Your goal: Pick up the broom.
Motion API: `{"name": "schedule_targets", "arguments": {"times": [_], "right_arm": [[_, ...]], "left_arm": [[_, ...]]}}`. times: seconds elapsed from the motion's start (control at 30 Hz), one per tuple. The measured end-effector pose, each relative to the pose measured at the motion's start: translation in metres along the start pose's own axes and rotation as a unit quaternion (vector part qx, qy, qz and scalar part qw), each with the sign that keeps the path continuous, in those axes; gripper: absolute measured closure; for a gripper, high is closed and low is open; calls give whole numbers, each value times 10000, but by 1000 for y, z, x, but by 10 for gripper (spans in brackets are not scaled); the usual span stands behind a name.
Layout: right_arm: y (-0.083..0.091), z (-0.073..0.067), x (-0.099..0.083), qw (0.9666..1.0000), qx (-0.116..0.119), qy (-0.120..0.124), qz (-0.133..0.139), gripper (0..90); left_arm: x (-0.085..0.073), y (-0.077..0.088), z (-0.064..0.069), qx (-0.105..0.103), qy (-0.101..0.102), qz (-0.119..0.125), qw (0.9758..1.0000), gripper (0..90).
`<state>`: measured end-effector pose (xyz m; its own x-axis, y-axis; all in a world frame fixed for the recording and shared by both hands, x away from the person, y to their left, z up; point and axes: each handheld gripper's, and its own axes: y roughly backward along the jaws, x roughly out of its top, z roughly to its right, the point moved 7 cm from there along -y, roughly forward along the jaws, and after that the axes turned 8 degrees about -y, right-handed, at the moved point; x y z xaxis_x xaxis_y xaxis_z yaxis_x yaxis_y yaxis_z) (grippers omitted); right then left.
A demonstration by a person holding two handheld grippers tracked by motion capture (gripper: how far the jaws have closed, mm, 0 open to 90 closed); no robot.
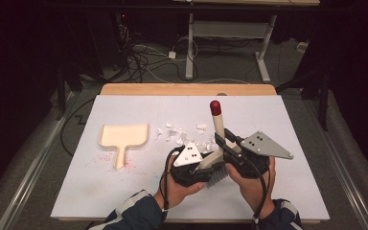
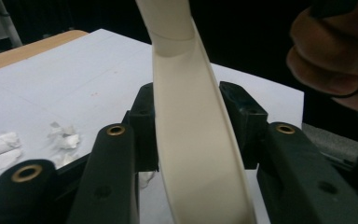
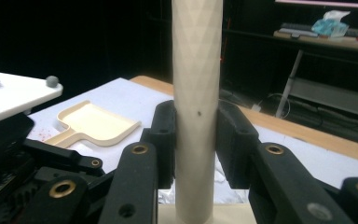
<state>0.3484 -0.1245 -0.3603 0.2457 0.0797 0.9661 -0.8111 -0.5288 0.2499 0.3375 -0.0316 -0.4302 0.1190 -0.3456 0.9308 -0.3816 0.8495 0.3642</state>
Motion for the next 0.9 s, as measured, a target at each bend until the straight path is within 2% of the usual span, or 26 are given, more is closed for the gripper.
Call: {"name": "schedule_targets", "arguments": {"times": [0.13, 0.17, 0.2, 0.27, 0.33, 0.37, 0.43, 0.47, 0.5, 0.53, 0.6, 0.73, 0.77, 0.83, 0.9], "right_arm": [[2, -2, 1, 9999, 130, -38, -6, 705], [2, -2, 1, 9999, 130, -38, -6, 705], [4, -1, 2, 9993, 358, -115, -38, 700], [7, -2, 4, 9977, 660, -108, -64, 667], [12, -3, 7, 9956, 934, 5, -87, 617], [15, -5, 7, 9936, 1114, 153, -128, 604], [20, -5, 7, 9908, 1293, 361, -157, 564], [22, -5, 6, 9881, 1451, 475, -180, 535], [24, -4, 5, 9863, 1559, 478, -264, 499], [26, -3, 4, 9838, 1683, 536, -293, 475], [30, -2, 0, 9766, 2020, 620, -397, 444], [27, -1, -14, 9640, 2356, 942, -797, 395], [24, -2, -20, 9594, 2480, 968, -936, 386], [17, -8, -32, 9478, 2707, 1118, -1258, 376], [11, -15, -46, 9357, 2902, 1307, -1520, 371]], "left_arm": [[-2, 3, -4, -49, 17, -60, 10000, 631], [-3, 5, -6, -73, 39, -137, 9999, 631], [-2, 11, -8, -99, 27, -156, 9998, 646], [-2, 19, -7, -197, -149, -218, 9995, 651], [-6, 28, -6, -262, -391, -382, 9982, 658], [-8, 31, -6, -275, -460, -445, 9976, 659], [-13, 38, -5, -331, -573, -588, 9961, 659], [-15, 43, -5, -349, -647, -645, 9952, 659], [-17, 47, -4, -367, -707, -698, 9944, 659], [-19, 51, -4, -395, -743, -759, 9936, 659], [-22, 58, -4, -431, -794, -805, 9927, 659], [-27, 70, -2, -594, -840, -816, 9913, 659], [-28, 73, -1, -641, -908, -829, 9903, 659], [-31, 76, 3, -822, -961, -821, 9886, 659], [-34, 80, 8, -1033, -1151, -857, 9842, 659]]}}
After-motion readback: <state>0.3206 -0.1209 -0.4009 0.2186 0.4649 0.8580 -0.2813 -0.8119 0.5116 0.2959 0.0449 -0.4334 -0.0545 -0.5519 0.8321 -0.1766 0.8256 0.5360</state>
